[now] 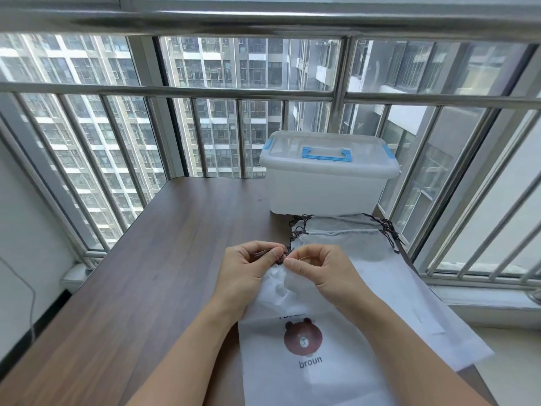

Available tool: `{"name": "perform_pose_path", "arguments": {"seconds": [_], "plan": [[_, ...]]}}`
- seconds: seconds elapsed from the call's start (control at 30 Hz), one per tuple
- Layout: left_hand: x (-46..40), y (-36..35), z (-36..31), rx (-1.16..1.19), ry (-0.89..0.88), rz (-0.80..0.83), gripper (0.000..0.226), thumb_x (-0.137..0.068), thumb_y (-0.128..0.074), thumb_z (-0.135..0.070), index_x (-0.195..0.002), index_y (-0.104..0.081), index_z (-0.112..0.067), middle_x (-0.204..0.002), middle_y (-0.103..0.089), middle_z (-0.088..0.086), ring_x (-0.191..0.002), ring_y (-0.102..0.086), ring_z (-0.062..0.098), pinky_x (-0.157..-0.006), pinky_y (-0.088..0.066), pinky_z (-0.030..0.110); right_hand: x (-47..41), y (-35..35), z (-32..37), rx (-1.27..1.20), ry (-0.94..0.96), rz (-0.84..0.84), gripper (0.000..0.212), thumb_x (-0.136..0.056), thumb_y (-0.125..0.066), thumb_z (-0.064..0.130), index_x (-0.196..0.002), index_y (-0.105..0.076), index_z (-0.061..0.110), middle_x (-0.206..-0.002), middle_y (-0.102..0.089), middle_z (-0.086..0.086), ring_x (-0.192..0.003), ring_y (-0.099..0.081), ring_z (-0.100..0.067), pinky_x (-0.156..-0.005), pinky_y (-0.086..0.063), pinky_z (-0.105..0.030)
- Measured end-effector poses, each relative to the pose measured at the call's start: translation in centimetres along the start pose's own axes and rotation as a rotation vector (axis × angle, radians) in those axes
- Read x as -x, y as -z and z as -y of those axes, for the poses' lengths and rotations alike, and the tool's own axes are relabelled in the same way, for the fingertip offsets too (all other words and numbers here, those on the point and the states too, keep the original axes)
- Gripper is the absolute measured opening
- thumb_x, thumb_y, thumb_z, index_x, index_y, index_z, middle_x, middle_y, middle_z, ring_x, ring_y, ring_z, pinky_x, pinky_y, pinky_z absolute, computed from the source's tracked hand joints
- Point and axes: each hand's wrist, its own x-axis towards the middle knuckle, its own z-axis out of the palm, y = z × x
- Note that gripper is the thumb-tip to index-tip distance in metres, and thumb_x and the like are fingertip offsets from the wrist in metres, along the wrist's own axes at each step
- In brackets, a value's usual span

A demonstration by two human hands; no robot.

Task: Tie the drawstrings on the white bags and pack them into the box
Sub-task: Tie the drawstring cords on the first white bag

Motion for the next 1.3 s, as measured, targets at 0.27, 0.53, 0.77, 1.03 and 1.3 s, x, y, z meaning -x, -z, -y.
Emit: {"name": "perform_pose_path", "arguments": {"seconds": [0.27, 0.53, 0.77, 1.03, 1.3], "plan": [[0.4, 0.2, -0.4, 0.009, -0.059, 0.064, 0.007, -0.074, -0.078, -0.009, -0.081, -0.08, -0.011, -0.079, -0.076, 0.013, -0.07, -0.069, 0.014, -0.066, -0.055, 0.021, 0.3, -0.4, 0.4, -0.132, 0.004, -0.002, 0.011, -0.081, -0.08, 0.006, -0.073, -0.073, 0.009, -0.07, -0.072, -0.004, -0.06, -0.06, -0.004, -0.059, -0.044, -0.013], [-0.2, 0.7, 0.5, -0.352, -0.279, 0.082, 0.014, -0.078, -0.081, -0.004, -0.083, -0.08, -0.017, -0.078, -0.077, 0.0, -0.073, -0.071, 0.01, -0.07, -0.054, 0.02, -0.2, -0.1, 0.0, 0.093, 0.133, -0.068, 0.021, -0.075, -0.088, 0.008, -0.074, -0.068, 0.0, -0.066, -0.071, -0.008, -0.058, -0.061, -0.012, -0.056, -0.047, -0.025], [-0.5, 0.8, 0.9, -0.604, -0.559, 0.074, 0.015, -0.078, -0.082, -0.002, -0.086, -0.081, -0.015, -0.08, -0.074, -0.009, -0.074, -0.07, 0.006, -0.068, -0.049, 0.014, -1.0, -0.9, -1.4, 0.147, 0.177, -0.128, 0.025, -0.08, -0.078, 0.004, -0.084, -0.057, 0.017, -0.068, -0.066, -0.003, -0.056, -0.056, -0.01, -0.057, -0.045, -0.023], [-0.6, 0.3, 1.4, -0.463, -0.397, 0.128, 0.016, -0.08, -0.079, -0.002, -0.089, -0.081, -0.015, -0.085, -0.078, -0.004, -0.082, -0.074, 0.015, -0.077, -0.059, 0.033, -1.7, -0.2, -1.5, 0.02, -0.088, 0.053, 0.035, -0.093, -0.059, -0.006, -0.126, -0.055, 0.007, -0.083, -0.057, -0.017, -0.052, -0.039, -0.008, -0.048, -0.032, -0.017], [-0.5, 0.2, 1.0, -0.3, -0.313, 0.165, 0.014, -0.076, -0.079, -0.001, -0.088, -0.079, -0.009, -0.084, -0.078, 0.003, -0.079, -0.074, 0.016, -0.074, -0.056, 0.023, -1.4, 2.4, -0.8, -0.442, -0.256, 0.28, 0.039, -0.085, -0.065, -0.014, -0.12, -0.064, 0.004, -0.085, -0.066, -0.008, -0.07, -0.065, -0.01, -0.063, -0.055, -0.019]]}}
